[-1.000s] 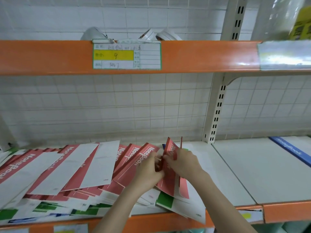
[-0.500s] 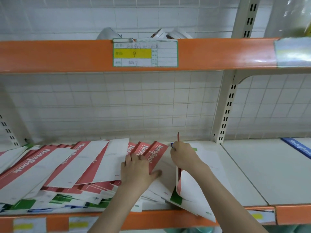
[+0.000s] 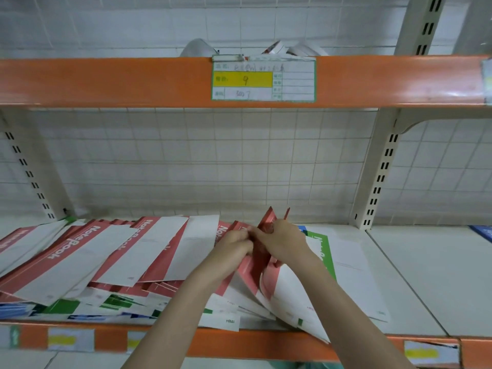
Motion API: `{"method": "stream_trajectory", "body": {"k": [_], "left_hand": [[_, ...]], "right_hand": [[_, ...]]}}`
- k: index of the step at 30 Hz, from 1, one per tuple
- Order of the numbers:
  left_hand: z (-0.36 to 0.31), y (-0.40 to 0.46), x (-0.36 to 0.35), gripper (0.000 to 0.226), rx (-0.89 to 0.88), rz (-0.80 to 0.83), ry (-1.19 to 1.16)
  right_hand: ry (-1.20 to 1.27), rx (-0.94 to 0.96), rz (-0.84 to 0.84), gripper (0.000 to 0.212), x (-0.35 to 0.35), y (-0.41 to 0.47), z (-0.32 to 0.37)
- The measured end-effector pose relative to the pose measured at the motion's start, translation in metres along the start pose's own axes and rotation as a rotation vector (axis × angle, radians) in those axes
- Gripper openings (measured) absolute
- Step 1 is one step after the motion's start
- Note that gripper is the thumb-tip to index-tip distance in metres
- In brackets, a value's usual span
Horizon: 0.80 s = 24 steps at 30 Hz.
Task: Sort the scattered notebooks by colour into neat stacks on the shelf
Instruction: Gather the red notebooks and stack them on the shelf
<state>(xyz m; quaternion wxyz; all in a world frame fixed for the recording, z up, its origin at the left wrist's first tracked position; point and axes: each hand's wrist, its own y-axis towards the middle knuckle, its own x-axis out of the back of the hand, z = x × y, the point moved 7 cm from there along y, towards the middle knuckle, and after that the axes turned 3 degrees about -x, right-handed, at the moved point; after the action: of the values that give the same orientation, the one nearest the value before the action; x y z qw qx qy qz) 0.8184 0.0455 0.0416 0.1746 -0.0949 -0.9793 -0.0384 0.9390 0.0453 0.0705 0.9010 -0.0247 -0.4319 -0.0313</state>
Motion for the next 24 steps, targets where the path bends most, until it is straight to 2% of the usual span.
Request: {"method": "stream_trajectory", "body": {"k": [3,5,7,9,11,14,15,18,21,23,24], "left_hand": [[0.008,0.000,-0.006,0.047,0.138,-0.008,-0.295],[0.006,-0.002,-0.008,0.045,0.129,0.018,-0.322],[-0.001,-0.004,-0.006,0.036,-0.027,0.045,-0.043],[-0.005,-0.006,0.005,0.029,-0.165,-0.078,0.402],[-0.007,-0.010,0.010,0.024,-0.181,-0.187,0.762],[0.011,-0.007,0.004,0.058,-0.017,-0.100,1.027],[0.014,-0.006,0.002,0.067,0.005,-0.095,1.056],[0.014,0.001,0.003,0.080,0.015,-0.132,1.131],[0.008,0.007,0.011,0.088,0.060,-0.182,1.087],[0.001,0.009,0.017,0.081,0.047,-0.221,0.966],[-0.002,0.010,0.019,0.067,0.022,-0.239,0.878]], "right_hand": [[0.039,-0.031,0.011,0.043,0.000,0.004,-0.001],[0.052,-0.039,-0.018,0.035,0.001,0.008,-0.002],[0.067,-0.050,-0.028,0.060,0.002,0.010,-0.004],[0.033,-0.006,0.000,0.074,0.000,0.008,-0.001],[-0.011,0.036,0.001,0.063,0.000,0.006,0.002],[0.024,0.059,0.014,0.024,0.001,0.002,0.003],[0.031,0.061,0.023,0.020,0.002,0.001,0.003],[0.024,0.064,0.023,0.032,0.002,0.001,0.004],[0.050,0.053,0.035,0.031,0.000,0.004,0.005],[0.065,0.069,0.043,0.030,-0.002,0.005,0.008],[0.066,0.078,0.043,0.030,-0.002,0.005,0.009]]}}
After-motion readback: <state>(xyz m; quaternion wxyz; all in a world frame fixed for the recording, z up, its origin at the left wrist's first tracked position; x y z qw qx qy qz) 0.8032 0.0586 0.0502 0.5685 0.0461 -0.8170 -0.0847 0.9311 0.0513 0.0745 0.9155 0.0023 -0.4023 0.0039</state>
